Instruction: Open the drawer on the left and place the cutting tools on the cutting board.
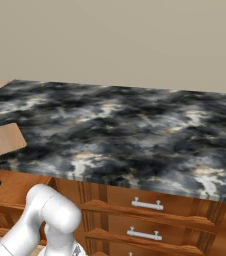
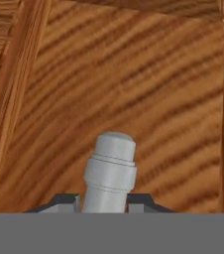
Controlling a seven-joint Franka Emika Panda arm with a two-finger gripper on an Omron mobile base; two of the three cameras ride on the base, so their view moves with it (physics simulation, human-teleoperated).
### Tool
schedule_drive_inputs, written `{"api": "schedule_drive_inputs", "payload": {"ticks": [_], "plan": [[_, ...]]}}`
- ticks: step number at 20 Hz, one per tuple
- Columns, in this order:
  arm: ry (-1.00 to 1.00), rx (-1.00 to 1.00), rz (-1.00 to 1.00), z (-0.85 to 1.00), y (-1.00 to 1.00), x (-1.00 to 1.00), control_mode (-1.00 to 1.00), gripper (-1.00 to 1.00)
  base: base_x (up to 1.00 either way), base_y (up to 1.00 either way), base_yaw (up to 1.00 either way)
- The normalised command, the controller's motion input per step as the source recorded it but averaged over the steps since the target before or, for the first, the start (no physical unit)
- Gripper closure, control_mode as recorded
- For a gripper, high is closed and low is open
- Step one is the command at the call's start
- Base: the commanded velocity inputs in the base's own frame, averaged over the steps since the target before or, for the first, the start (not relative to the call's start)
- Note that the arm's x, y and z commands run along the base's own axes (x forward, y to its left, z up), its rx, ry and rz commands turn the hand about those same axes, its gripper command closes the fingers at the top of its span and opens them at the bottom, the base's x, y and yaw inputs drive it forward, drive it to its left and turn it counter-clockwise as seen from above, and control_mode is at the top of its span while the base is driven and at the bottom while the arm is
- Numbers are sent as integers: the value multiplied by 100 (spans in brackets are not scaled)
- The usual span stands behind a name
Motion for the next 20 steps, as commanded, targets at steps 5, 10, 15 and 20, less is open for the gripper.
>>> {"api": "schedule_drive_inputs", "payload": {"ticks": [5, 10, 15, 20], "plan": [[14, 2, 0, -9, 4, -3, -100, -100, 0, 0, 0], [18, 11, 0, 0, 0, -64, -100, -100, 0, 0, 0], [11, 17, 0, 26, 0, -100, -100, -100, 0, 0, 0], [1, 27, 0, 94, 0, -72, -100, -100, 0, 0, 0]]}}
